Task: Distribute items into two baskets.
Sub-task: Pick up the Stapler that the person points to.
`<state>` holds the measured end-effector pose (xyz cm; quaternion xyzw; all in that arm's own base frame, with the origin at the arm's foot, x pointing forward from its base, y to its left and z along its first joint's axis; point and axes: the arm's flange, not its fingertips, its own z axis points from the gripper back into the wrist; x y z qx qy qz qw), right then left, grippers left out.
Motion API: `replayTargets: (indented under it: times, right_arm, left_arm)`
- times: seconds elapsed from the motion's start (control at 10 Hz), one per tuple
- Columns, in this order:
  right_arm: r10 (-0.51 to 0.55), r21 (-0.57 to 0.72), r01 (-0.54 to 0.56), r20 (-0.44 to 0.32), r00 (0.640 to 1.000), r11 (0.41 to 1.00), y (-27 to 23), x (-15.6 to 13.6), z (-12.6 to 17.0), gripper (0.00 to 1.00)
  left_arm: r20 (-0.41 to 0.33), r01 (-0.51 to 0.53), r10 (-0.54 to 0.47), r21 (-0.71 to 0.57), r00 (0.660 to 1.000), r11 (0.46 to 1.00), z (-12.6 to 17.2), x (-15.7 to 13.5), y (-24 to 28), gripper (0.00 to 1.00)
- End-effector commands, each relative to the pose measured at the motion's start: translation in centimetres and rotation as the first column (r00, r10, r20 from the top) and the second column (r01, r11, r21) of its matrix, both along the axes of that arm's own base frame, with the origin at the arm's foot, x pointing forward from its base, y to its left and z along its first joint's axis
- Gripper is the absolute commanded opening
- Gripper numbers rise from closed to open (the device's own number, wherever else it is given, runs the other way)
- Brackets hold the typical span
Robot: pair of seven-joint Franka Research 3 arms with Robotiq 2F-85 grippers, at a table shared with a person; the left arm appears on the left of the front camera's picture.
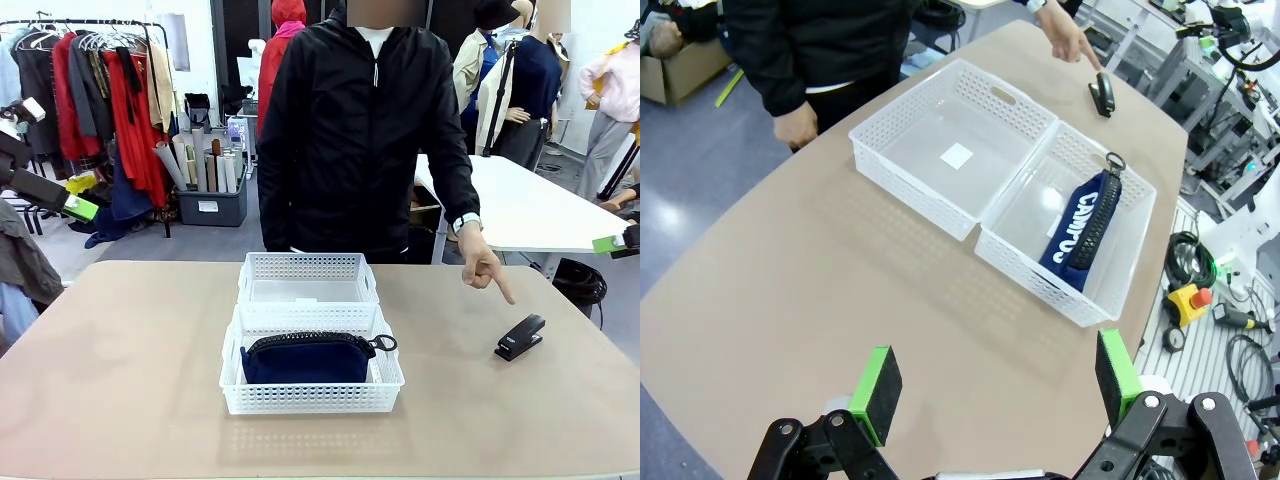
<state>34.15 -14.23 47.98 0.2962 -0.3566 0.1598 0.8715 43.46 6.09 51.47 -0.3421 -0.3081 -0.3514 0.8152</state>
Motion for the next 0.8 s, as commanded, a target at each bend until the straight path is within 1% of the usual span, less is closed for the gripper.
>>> replayTargets:
  times: [0.0, 0.2, 0.4, 0.5, 0.7]
  right_arm:
    - [-0.028, -0.005, 0.027, -0.084, 0.996, 1.000, 0.3, 2.1, 0.6, 1.00]
    - [-0.067, 0.016, 0.072, -0.211, 0.975, 0.997, 1.3, 3.8, 1.3, 1.00]
    - [-0.135, -0.019, 0.137, -0.332, 0.933, 0.990, 2.7, 5.2, 1.9, 1.00]
    - [-0.234, -0.078, 0.221, -0.401, 0.886, 0.972, 3.6, 6.0, 1.8, 1.00]
    - [-0.342, -0.179, 0.292, -0.486, 0.804, 0.940, 5.2, 7.0, 1.6, 1.00]
  left_arm:
    - [0.005, 0.003, -0.003, -0.009, 1.000, 1.000, 0.1, -0.2, 0.0, 1.00]
    - [0.005, 0.003, -0.003, -0.009, 1.000, 1.000, 0.1, -0.2, 0.0, 1.00]
    - [0.005, 0.003, -0.003, -0.009, 1.000, 1.000, 0.1, -0.2, 0.0, 1.00]
    - [0.005, 0.003, -0.003, -0.009, 1.000, 1.000, 0.1, -0.2, 0.0, 1.00]
    - [0.005, 0.003, -0.003, -0.009, 1.000, 1.000, 0.1, -0.2, 0.0, 1.00]
